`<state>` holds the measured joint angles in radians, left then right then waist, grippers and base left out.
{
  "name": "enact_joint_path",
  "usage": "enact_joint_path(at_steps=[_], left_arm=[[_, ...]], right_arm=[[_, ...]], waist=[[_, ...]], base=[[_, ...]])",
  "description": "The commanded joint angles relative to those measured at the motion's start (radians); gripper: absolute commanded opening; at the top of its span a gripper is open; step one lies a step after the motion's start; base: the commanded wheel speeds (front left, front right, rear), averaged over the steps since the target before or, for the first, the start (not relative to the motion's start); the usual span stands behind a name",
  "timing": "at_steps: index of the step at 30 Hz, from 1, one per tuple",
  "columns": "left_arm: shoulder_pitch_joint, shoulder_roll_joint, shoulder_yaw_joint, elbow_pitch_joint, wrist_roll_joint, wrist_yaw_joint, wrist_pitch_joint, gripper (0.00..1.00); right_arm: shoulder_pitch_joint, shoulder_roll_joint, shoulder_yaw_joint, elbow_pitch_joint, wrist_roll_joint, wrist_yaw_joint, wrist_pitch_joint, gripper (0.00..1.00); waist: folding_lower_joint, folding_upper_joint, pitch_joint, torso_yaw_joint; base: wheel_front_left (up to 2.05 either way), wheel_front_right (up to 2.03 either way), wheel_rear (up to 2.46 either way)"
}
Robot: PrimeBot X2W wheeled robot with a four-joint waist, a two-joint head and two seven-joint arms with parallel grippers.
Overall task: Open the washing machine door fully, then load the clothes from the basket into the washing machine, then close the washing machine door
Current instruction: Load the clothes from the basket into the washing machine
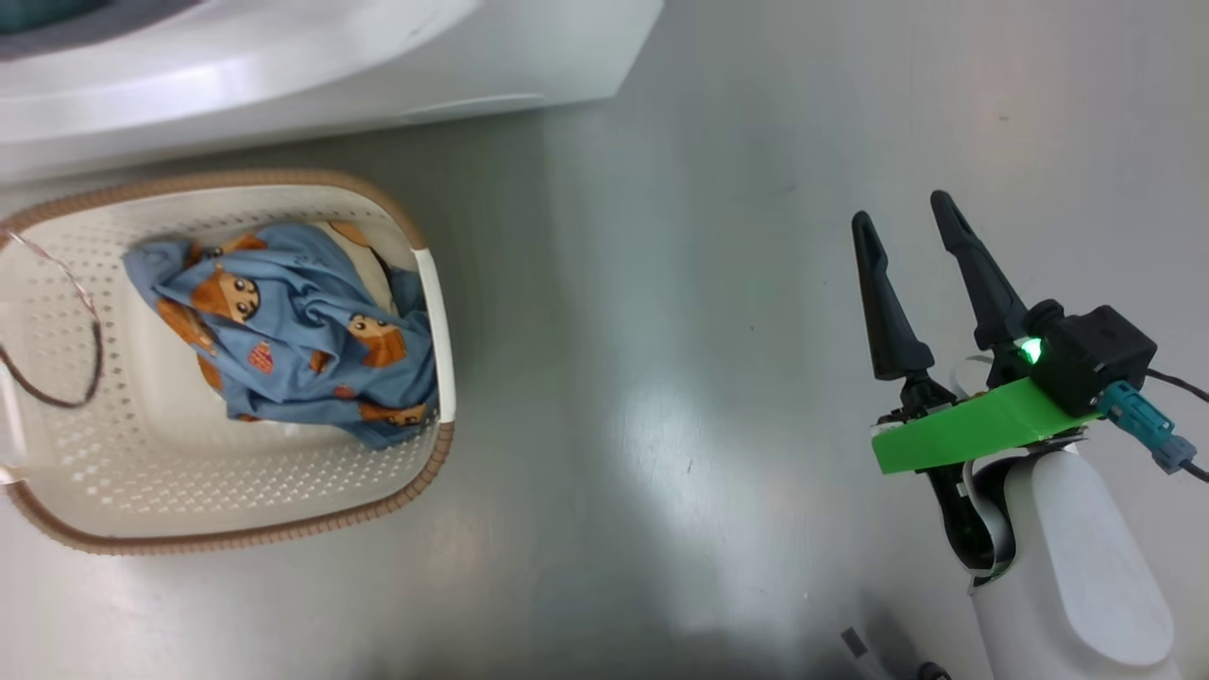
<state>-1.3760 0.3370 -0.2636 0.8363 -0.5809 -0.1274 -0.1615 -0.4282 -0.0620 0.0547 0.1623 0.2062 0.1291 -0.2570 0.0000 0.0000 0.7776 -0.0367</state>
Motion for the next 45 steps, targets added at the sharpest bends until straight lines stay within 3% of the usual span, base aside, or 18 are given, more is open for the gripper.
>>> enact_joint_path(at_steps=[1,26,37,45], left_arm=[[0.036,0.048,0.009,-0.044,0.004,0.005,-0.014,1.00],[0.684,0.033,0.067,-0.593,-0.023,0.188,-0.091,1.00],[0.941,0.036,0.097,-0.759,0.057,0.265,-0.099,1.00],[1.148,0.008,0.154,-0.838,0.105,0.307,-0.100,1.00]], right_arm=[[0.043,0.012,0.021,-0.015,-0.014,0.002,-0.005,1.00],[0.136,0.012,0.017,0.032,-0.018,0.002,-0.005,1.00],[0.185,0.012,0.017,0.045,-0.022,0.002,-0.005,1.00],[0.222,0.012,0.023,0.046,-0.022,0.002,-0.005,1.00]], waist=[[0.0000,0.0000,-0.030,0.012],[0.0000,0.0000,-0.317,0.035],[0.0000,0.0000,-0.450,0.026],[0.0000,0.0000,-0.542,0.002]], base=[[0.00,0.00,0.00],[0.00,0.00,0.00],[0.00,0.00,0.00],[0.00,0.00,0.00]])
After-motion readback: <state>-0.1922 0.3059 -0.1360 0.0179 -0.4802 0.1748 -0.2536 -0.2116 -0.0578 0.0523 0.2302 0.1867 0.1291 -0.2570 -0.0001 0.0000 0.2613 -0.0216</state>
